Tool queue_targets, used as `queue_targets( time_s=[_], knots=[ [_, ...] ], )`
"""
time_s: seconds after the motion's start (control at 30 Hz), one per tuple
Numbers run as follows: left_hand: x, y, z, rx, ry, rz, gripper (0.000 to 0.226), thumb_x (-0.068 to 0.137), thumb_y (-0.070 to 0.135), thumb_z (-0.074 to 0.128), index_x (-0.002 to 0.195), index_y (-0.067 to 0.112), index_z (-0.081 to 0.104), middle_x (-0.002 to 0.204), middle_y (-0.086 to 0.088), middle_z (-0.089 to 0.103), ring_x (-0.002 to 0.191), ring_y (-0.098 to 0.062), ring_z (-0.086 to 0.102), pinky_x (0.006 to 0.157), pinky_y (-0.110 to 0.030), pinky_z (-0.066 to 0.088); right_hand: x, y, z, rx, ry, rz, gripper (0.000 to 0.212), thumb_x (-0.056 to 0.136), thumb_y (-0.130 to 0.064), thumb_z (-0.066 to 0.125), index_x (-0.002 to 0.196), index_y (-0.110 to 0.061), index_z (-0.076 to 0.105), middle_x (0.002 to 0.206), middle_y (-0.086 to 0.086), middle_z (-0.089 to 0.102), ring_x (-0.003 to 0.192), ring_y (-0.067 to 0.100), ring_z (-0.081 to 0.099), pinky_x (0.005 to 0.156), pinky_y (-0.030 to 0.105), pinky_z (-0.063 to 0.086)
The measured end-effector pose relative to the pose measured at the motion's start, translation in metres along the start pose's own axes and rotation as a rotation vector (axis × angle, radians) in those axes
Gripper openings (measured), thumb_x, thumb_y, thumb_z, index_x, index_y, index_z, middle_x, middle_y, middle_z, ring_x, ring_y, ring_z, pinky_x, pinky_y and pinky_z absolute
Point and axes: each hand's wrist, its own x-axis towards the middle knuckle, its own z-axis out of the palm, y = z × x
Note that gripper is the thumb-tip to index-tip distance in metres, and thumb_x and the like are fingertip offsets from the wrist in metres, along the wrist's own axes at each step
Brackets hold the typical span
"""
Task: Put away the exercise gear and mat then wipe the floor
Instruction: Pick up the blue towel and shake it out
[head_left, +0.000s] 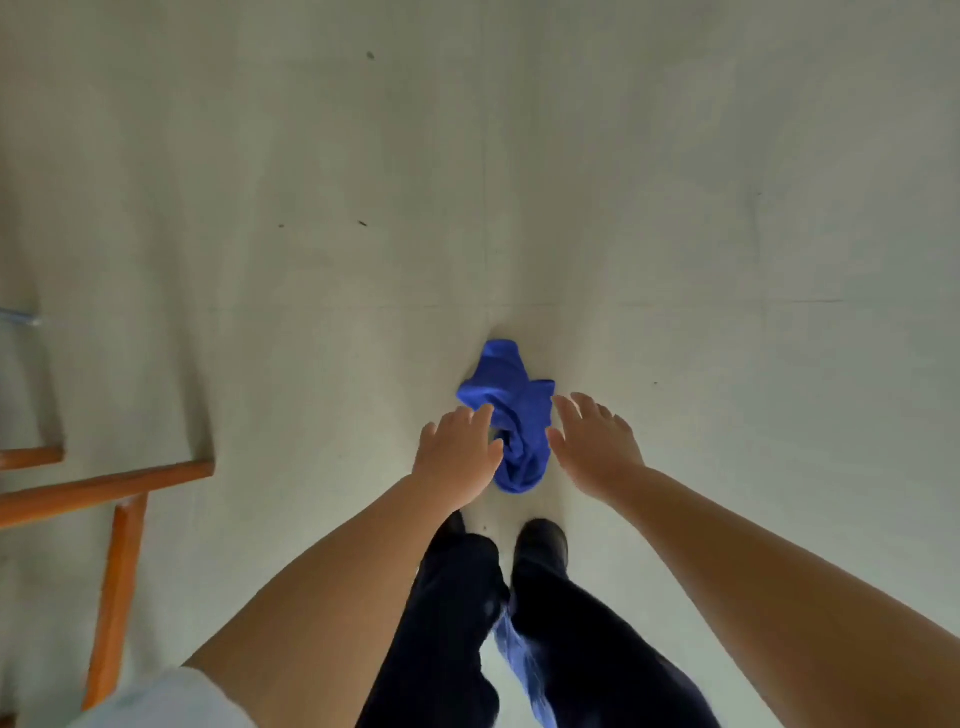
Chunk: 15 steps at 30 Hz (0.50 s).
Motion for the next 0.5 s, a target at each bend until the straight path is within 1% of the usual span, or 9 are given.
queue_targets(
  time_s=[0.13,0.2,0.3,0.33,0.37,0.4,0.43,0.47,0.5],
  knots=[
    [0.115,-0.026,0.085,0.057,-0.008,0.01,0.057,0.099,0.027,0.036,0.15,0.015,0.014,0.147,-0.006,0.033,0.13,-0.023,0.038,0.103,-0.035,0.032,0.103,0.016,0.088,0.09,-0.044,0.083,0.054,0.1,-0.035,0.035,0.148,-0.018,0.017,0.149,0.007,0.027,0.127,0.026,0.039,0.096,0.036,0.04],
    [0.16,-0.036,0.126,0.084,-0.037,-0.026,0.063,0.098,0.023,0.037,0.151,0.014,0.005,0.153,-0.006,0.023,0.138,-0.022,0.028,0.108,-0.037,0.027,0.142,0.026,0.13,0.111,-0.069,0.118,0.055,0.098,-0.038,0.041,0.145,-0.017,0.021,0.143,0.006,0.033,0.122,0.025,0.042,0.093,0.037,0.043],
    [0.209,-0.051,0.175,0.108,-0.082,-0.101,0.069,0.097,0.019,0.039,0.151,0.015,-0.003,0.158,-0.01,0.003,0.146,-0.023,0.008,0.114,-0.042,0.02,0.194,0.043,0.181,0.171,-0.165,0.241,0.067,0.093,-0.048,0.047,0.143,-0.01,0.023,0.135,0.009,0.04,0.119,0.026,0.046,0.091,0.036,0.044],
    [0.221,-0.057,0.188,0.132,-0.092,-0.104,0.068,0.097,0.02,0.04,0.151,0.017,-0.001,0.159,-0.011,-0.001,0.147,-0.024,0.003,0.114,-0.043,0.019,0.208,0.047,0.193,0.201,-0.203,0.276,0.067,0.092,-0.049,0.049,0.14,-0.007,0.027,0.132,0.011,0.044,0.115,0.026,0.05,0.088,0.035,0.045],
    [0.232,-0.062,0.197,0.159,-0.1,-0.093,0.064,0.098,0.022,0.04,0.151,0.018,0.005,0.159,-0.011,-0.003,0.147,-0.024,-0.001,0.114,-0.044,0.019,0.222,0.051,0.204,0.227,-0.225,0.295,0.062,0.091,-0.048,0.051,0.134,-0.007,0.033,0.126,0.011,0.048,0.108,0.027,0.054,0.082,0.034,0.046],
    [0.24,-0.068,0.204,0.181,-0.106,-0.073,0.056,0.098,0.022,0.041,0.149,0.018,0.017,0.159,-0.01,0.0,0.147,-0.023,0.0,0.114,-0.043,0.019,0.233,0.054,0.21,0.248,-0.223,0.298,0.053,0.091,-0.043,0.051,0.127,-0.007,0.038,0.121,0.011,0.05,0.102,0.027,0.056,0.077,0.033,0.045],
    [0.246,-0.072,0.207,0.191,-0.102,-0.047,0.047,0.098,0.021,0.041,0.144,0.017,0.029,0.158,-0.008,0.008,0.147,-0.023,0.005,0.113,-0.042,0.021,0.24,0.056,0.213,0.272,-0.203,0.297,0.043,0.092,-0.037,0.05,0.121,-0.008,0.04,0.118,0.012,0.051,0.099,0.029,0.057,0.074,0.034,0.043],
    [0.246,-0.074,0.208,0.186,-0.094,-0.021,0.039,0.098,0.018,0.041,0.137,0.015,0.039,0.154,-0.006,0.02,0.144,-0.023,0.016,0.111,-0.04,0.023,0.241,0.058,0.212,0.3,-0.174,0.302,0.034,0.093,-0.031,0.048,0.117,-0.008,0.041,0.115,0.012,0.05,0.096,0.03,0.056,0.073,0.035,0.042],
    [0.244,-0.075,0.206,0.168,-0.077,-0.006,0.034,0.097,0.014,0.039,0.13,0.013,0.045,0.145,-0.005,0.033,0.138,-0.023,0.03,0.107,-0.037,0.027,0.24,0.058,0.209,0.335,-0.143,0.309,0.029,0.093,-0.027,0.046,0.115,-0.009,0.041,0.112,0.012,0.049,0.091,0.03,0.055,0.072,0.035,0.041]
  ],
)
